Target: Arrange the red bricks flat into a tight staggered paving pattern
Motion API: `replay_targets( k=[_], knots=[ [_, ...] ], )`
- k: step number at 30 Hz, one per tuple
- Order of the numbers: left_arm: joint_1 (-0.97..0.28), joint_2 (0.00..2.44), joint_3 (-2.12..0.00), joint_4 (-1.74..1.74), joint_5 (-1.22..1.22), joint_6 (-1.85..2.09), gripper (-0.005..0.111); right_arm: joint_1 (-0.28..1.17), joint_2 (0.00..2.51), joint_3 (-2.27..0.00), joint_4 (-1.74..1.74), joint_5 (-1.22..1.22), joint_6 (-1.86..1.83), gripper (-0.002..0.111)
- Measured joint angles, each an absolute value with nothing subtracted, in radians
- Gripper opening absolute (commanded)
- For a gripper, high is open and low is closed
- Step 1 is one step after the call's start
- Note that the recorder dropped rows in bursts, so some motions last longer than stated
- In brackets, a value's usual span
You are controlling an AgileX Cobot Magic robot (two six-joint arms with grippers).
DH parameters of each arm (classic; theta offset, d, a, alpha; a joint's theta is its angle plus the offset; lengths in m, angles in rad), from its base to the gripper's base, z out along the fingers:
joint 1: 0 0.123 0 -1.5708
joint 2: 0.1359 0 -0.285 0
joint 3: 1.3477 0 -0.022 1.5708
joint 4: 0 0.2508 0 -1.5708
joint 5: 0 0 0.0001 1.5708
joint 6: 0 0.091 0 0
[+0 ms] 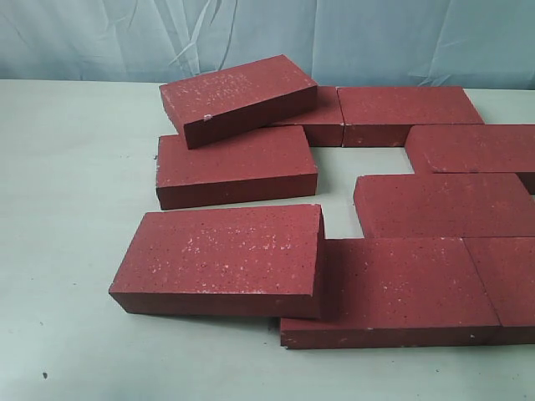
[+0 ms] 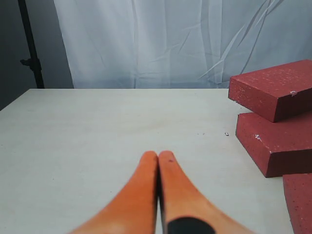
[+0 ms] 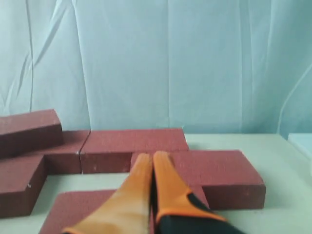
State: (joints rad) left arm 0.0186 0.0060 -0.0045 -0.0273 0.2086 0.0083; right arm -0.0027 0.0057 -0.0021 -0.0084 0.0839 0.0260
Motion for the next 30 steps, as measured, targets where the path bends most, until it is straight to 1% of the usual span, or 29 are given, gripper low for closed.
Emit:
replay_targets(
  k=[4, 14, 30],
  knots=[
    [0.019, 0.006, -0.004, -0.027, 0.209, 0.008, 0.000, -0.003, 0.006, -0.002, -0.008, -0.010, 0.026, -0.001],
    [0.019, 0.006, -0.004, -0.027, 0.209, 0.008, 0.000, -0.003, 0.006, -0.002, -0.008, -0.128, 0.026, -0.001],
    [0.019, 0.006, -0.004, -0.027, 0.209, 0.008, 0.000, -0.003, 0.006, -0.002, -0.010, -0.244, 0.011, -0.001]
  ],
)
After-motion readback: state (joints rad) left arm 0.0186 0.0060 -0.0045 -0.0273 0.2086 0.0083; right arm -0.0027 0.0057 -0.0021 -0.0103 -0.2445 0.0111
